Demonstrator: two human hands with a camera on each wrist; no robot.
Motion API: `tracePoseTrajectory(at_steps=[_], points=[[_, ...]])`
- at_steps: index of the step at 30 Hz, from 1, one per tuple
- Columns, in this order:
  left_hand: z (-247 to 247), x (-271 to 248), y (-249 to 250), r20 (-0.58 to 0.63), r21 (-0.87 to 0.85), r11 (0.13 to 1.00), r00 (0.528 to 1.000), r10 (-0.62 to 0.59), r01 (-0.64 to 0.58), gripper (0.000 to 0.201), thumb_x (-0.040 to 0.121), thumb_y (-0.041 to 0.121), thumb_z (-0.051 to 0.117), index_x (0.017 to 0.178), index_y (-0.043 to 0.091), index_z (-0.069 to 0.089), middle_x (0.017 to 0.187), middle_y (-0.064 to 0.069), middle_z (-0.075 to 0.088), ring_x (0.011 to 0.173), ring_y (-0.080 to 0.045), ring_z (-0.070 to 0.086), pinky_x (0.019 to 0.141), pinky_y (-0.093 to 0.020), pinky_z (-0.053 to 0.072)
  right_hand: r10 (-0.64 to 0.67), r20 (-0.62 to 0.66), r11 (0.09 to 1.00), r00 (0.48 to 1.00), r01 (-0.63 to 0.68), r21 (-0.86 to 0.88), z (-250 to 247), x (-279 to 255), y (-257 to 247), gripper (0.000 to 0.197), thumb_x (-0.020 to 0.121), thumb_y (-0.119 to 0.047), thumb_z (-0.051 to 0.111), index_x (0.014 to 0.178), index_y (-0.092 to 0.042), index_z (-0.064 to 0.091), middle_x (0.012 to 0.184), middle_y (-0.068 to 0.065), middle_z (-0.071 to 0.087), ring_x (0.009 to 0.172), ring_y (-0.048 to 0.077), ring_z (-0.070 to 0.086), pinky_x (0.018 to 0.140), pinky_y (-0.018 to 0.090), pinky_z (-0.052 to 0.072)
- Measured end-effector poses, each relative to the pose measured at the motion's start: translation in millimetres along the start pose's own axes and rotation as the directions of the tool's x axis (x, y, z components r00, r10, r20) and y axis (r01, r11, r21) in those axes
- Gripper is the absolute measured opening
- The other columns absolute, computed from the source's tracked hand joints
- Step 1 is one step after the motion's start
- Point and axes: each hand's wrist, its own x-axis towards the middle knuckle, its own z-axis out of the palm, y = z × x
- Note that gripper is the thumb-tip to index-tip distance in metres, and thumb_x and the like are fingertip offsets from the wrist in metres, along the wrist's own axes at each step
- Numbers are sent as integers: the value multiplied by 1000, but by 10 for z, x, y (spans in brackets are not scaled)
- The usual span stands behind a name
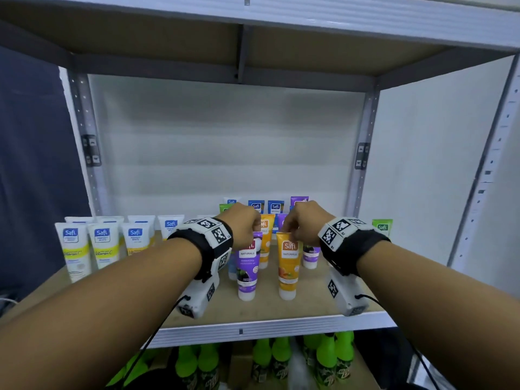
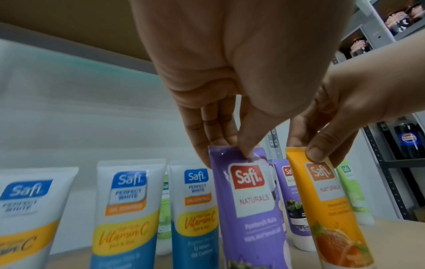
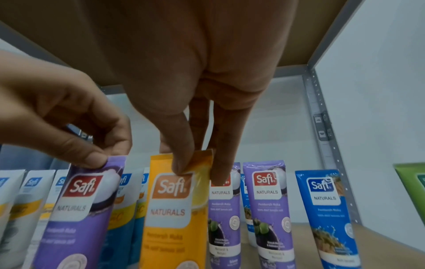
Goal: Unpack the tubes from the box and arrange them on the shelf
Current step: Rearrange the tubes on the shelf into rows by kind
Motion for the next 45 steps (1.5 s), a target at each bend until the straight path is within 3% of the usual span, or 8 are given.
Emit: tracePoseTrajectory(at_steps=[8,14,19,28,33,38,42,45], points=[[294,-215,-147,-192,-403,914,972,-137,49,28,77,18,74,101,19,62,94,5,63,86,-12,61,69,-19,46,204,-55,943,977,-181,280,271,-184,173,51,65,-25,87,111,-23,65,104,-2,65,88,13,61,72,24,50],[698,-374,-239,-113,-577,796,947,-300,184,55,66,26,86,113,20,58,105,2,69,89,-10,64,74,-20,51,324,125,673,938,-321,666,699,-407,209,49,63,-13,89,101,-20,59,96,-2,65,89,19,65,70,39,61],[878,-442,-262,-91,-590,785,950,-300,191,49,69,29,85,112,18,65,104,1,71,82,-5,61,64,-10,42,375,64,685,925,-323,653,916,-375,206,36,61,-22,90,81,-19,60,81,-2,68,81,17,68,74,41,61],[879,-426,-348,-103,-604,771,939,-329,204,46,70,24,84,111,15,65,103,1,70,78,-2,58,63,-7,40,386,6,766,922,-324,555,1010,-92,19,35,71,-29,84,95,-17,62,95,-2,68,90,14,64,75,25,49],[910,-424,-395,-128,-628,751,925,-358,204,46,69,25,85,110,16,66,100,2,71,77,-3,60,65,-9,42,396,0,783,918,-337,522,1073,118,-71,41,73,-31,82,106,-14,66,106,3,70,98,19,66,84,30,53],[950,-432,-416,-124,-685,696,907,-403,216,41,66,20,87,102,13,68,78,11,64,68,5,59,58,-6,40,436,-8,758,900,-362,542,1104,233,-105,33,71,-27,83,94,-15,64,101,4,71,95,20,67,87,35,54],[982,-439,-422,-113,-714,665,901,-420,221,41,65,21,87,100,14,67,79,11,64,71,3,62,61,-8,43,429,-23,768,903,-351,536,1108,267,-119,27,72,-27,83,77,-21,57,100,4,71,95,21,66,88,37,55],[987,-446,-419,-115,-713,667,903,-415,216,40,67,24,86,100,16,65,82,10,65,73,3,62,62,-8,44,428,-26,771,903,-350,532,1122,294,-121,27,72,-28,83,87,-18,62,101,4,71,96,21,66,89,39,55]])
